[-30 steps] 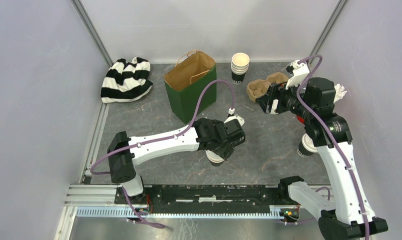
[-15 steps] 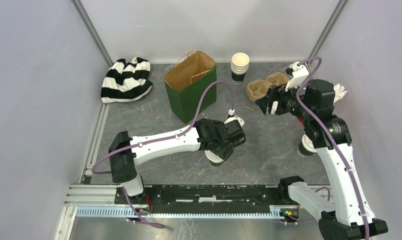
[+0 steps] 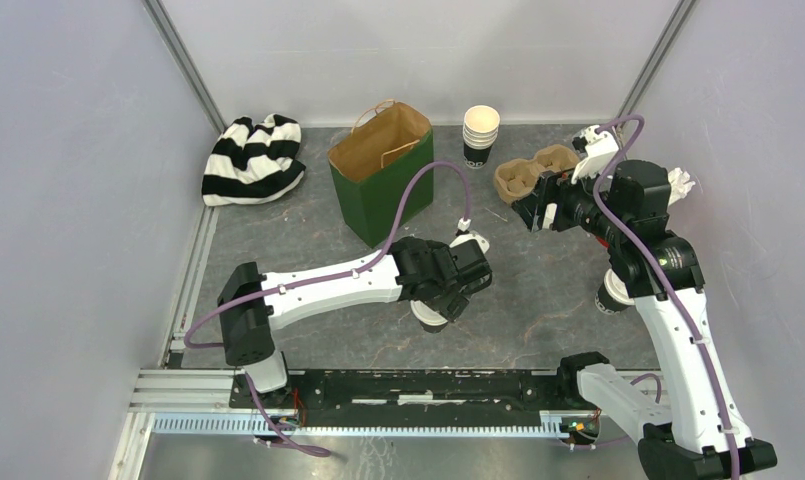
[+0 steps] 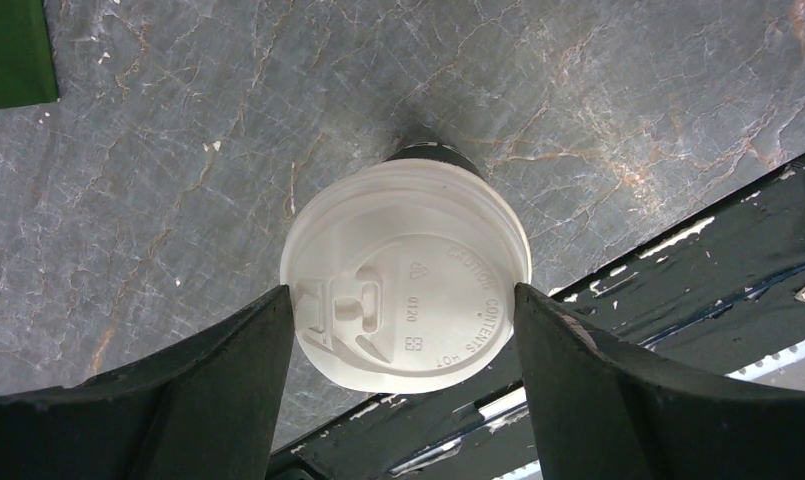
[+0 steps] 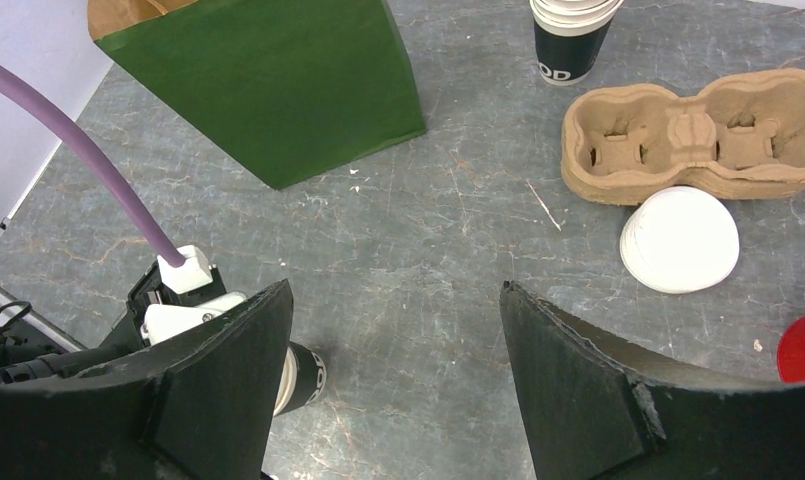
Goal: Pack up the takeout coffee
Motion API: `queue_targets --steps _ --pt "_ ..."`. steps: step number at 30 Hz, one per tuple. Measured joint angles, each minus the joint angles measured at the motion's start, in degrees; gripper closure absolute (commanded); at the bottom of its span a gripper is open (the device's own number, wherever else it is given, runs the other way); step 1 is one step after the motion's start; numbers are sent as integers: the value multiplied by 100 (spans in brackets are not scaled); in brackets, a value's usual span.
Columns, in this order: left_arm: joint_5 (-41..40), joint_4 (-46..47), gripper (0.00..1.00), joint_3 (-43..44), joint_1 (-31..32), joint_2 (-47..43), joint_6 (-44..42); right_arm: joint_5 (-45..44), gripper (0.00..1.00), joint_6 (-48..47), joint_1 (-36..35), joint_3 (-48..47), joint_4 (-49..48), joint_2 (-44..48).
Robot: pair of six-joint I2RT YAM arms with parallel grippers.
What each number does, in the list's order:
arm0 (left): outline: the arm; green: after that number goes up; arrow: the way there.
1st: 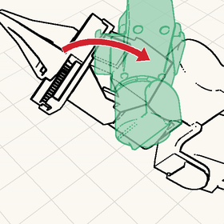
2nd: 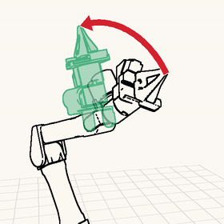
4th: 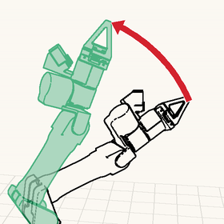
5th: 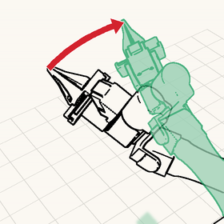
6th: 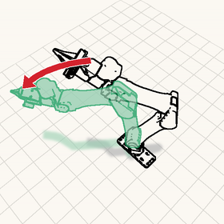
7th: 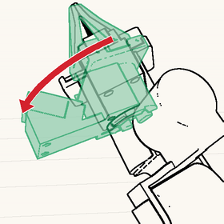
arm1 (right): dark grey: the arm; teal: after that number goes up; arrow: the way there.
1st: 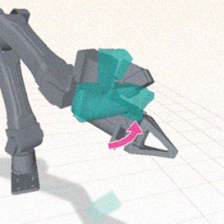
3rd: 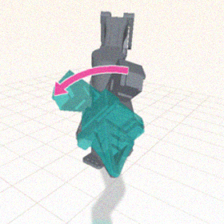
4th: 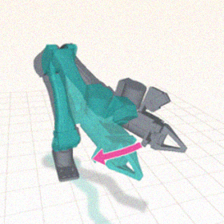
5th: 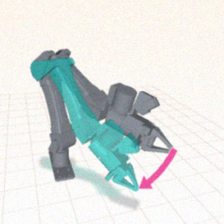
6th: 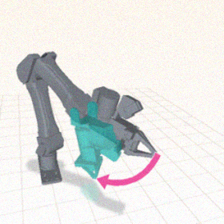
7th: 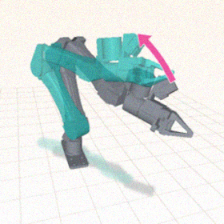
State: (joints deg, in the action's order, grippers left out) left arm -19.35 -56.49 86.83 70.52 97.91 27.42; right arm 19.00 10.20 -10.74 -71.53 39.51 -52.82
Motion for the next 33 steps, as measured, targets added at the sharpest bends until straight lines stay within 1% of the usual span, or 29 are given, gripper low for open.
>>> queue_targets --steps 19,25,33 --pt "0 22 16 48 0 131 -2 0 17 -2 0 22 2 0" --pt "17 22 13 87 0 131 -2 0 17 -2 0 22 2 0" --pt "42 22 12 87 0 131 -2 -2 17 -2 0 26 2 0"
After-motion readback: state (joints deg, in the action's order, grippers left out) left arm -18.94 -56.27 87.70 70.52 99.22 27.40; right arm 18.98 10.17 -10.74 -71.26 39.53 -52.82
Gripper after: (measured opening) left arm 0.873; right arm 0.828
